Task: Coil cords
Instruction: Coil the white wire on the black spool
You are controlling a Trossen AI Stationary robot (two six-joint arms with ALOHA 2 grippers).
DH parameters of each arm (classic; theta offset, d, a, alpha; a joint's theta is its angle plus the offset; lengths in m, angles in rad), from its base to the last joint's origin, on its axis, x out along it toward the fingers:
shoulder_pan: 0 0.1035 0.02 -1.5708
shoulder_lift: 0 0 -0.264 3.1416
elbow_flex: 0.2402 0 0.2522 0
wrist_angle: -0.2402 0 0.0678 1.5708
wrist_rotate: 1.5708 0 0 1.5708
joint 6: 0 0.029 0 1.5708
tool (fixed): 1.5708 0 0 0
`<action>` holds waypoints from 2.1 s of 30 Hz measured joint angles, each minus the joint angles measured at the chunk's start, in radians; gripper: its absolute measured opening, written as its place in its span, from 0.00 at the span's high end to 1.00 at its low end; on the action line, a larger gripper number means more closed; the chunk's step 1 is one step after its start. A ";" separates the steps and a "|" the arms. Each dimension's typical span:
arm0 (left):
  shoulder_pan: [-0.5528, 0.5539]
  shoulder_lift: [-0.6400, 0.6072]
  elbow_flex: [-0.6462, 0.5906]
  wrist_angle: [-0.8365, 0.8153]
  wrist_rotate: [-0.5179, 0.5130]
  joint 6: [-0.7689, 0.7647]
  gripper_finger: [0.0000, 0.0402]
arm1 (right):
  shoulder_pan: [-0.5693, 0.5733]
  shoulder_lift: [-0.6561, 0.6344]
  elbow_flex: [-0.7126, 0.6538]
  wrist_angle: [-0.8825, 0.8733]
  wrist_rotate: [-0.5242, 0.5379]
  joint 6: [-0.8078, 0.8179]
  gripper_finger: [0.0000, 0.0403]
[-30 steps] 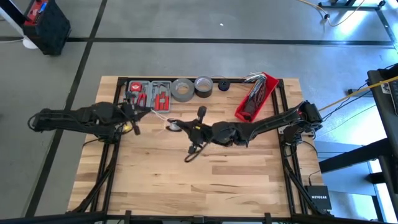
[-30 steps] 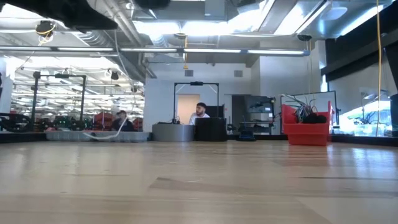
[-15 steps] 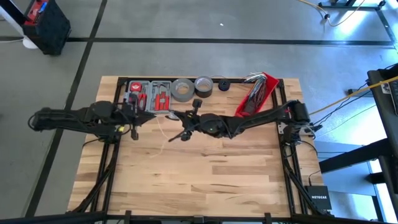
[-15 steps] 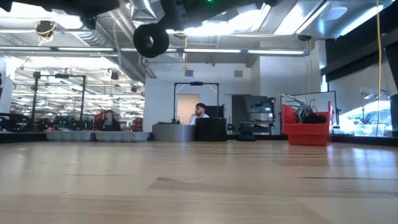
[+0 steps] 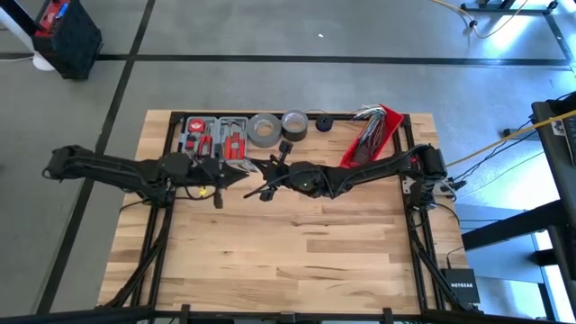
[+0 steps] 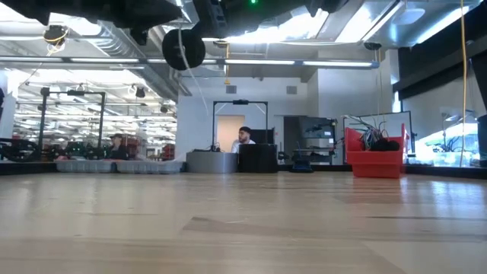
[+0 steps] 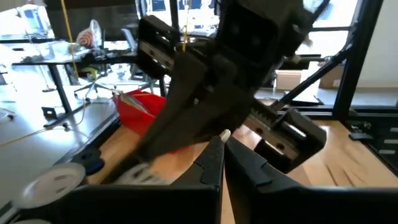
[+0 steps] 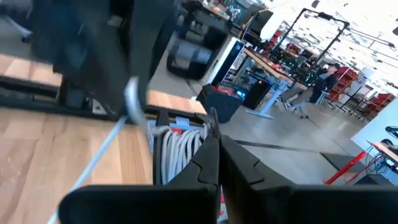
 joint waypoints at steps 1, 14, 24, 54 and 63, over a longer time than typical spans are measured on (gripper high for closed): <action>-0.004 0.021 0.000 0.019 0.000 0.000 0.99 | 0.000 0.000 0.000 0.009 -0.001 0.004 0.99; -0.009 0.214 -0.001 0.080 -0.080 0.062 0.99 | 0.008 -0.002 0.000 0.141 0.005 0.080 0.99; -0.008 0.239 0.005 0.079 -0.101 0.127 0.99 | 0.069 -0.053 -0.003 0.192 0.039 0.040 0.99; 0.071 0.236 -0.002 -0.167 -0.101 0.242 0.99 | 0.212 -0.133 0.000 0.244 0.196 -0.213 0.99; 0.070 0.058 -0.005 -0.254 -0.169 0.213 0.99 | 0.214 -0.142 0.005 0.154 0.148 -0.213 0.99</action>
